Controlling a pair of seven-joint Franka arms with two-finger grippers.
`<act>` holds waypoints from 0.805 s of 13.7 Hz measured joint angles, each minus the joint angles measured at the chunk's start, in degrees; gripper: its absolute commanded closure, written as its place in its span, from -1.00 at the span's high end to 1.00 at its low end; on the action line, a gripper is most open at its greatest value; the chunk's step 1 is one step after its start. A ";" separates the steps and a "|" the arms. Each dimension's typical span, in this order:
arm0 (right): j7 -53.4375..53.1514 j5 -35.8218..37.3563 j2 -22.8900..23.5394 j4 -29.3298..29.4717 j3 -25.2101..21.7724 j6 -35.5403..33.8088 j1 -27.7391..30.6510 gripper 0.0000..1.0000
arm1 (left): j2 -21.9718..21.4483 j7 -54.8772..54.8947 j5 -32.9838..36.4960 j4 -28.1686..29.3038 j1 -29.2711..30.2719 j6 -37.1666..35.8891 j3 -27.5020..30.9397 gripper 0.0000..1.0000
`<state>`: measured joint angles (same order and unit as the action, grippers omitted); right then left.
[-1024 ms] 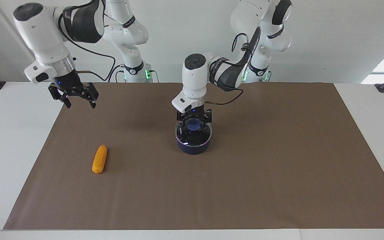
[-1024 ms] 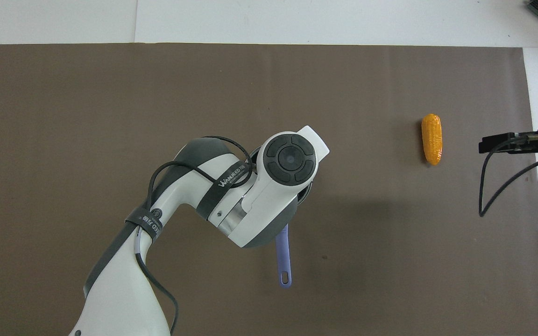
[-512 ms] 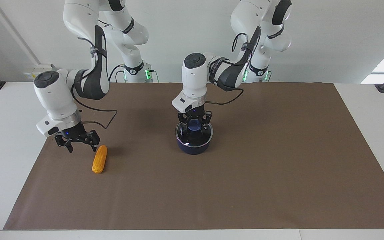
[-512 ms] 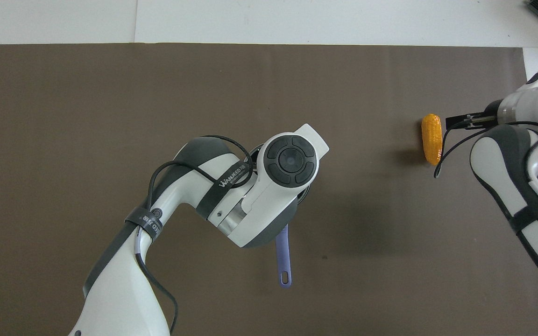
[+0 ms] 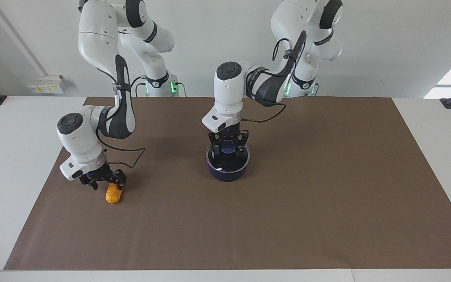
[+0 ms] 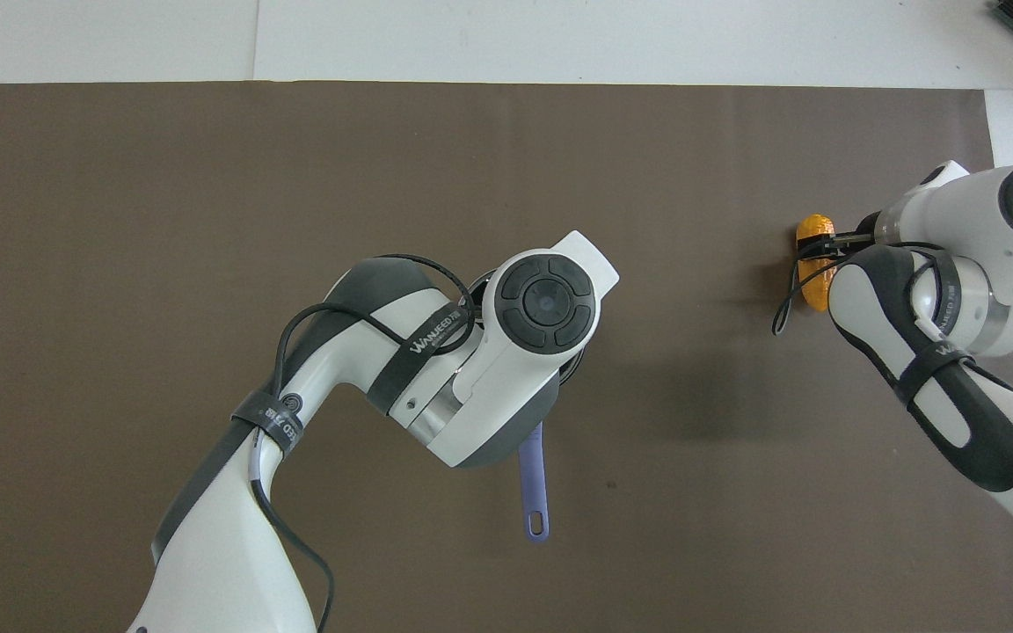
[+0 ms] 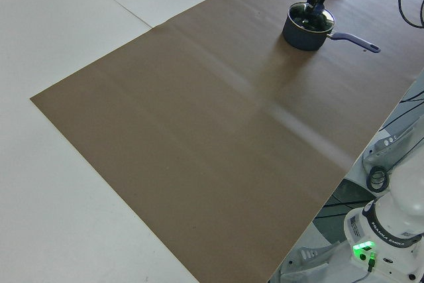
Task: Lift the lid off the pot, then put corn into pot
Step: 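Grasp the lid knob with the left gripper while the right gripper reaches the corn, then lift the glass lid off with the left gripper while the right gripper grasps corn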
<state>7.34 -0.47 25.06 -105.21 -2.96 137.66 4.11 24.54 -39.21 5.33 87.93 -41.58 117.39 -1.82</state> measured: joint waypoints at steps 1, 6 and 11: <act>0.00 0.00 0.00 -0.29 0.05 -0.09 -0.02 1.00 | -0.73 -0.02 0.04 -0.07 0.00 -0.45 0.28 -1.00; -0.18 0.00 0.00 -0.51 0.20 0.01 -2.01 -0.99 | -3.68 -0.14 2.87 -0.08 0.24 -3.82 1.26 -1.00; -0.11 0.06 -0.01 -0.28 0.09 0.06 -2.71 -1.00 | -3.95 7.04 3.03 0.34 8.66 -3.81 1.67 -1.00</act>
<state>7.22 -0.41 25.05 -105.49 -2.87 137.72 1.40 20.59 -32.17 8.36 88.27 -32.92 113.59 -0.15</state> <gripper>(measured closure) 0.612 0.392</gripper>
